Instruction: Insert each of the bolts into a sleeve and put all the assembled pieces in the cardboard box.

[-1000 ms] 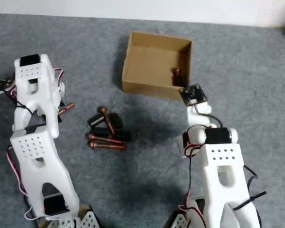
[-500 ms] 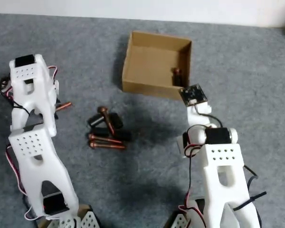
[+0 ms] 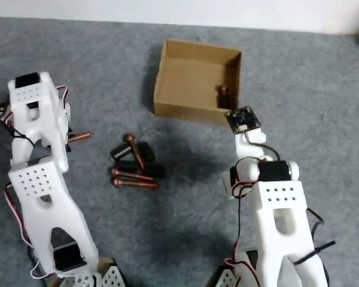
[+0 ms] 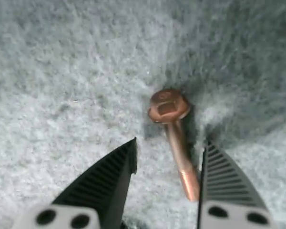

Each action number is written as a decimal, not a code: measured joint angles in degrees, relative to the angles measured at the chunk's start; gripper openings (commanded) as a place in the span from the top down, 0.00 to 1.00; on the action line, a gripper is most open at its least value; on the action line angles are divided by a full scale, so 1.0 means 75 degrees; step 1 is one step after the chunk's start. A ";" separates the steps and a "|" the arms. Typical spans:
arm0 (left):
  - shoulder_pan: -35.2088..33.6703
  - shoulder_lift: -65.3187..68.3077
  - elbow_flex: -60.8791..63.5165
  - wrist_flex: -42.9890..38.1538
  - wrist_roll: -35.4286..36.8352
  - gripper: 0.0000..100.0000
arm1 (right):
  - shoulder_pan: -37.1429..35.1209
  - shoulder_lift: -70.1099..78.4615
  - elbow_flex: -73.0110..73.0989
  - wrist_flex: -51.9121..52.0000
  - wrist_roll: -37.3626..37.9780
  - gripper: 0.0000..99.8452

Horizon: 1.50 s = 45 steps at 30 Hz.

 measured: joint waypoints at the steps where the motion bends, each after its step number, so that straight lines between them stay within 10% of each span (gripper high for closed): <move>1: 0.0000 0.0000 0.0000 0.0000 0.0000 0.79 | -0.0129 0.0000 0.0000 0.0000 -0.0094 0.70; 18: -0.0059 0.0012 0.0000 0.0000 0.0000 0.79 | -0.4325 0.3059 -0.1360 -0.1852 -0.1383 0.70; 45: -0.0059 0.0012 0.0000 0.0000 0.0000 0.79 | -0.4970 0.7478 -0.4818 -0.1911 -0.0316 0.71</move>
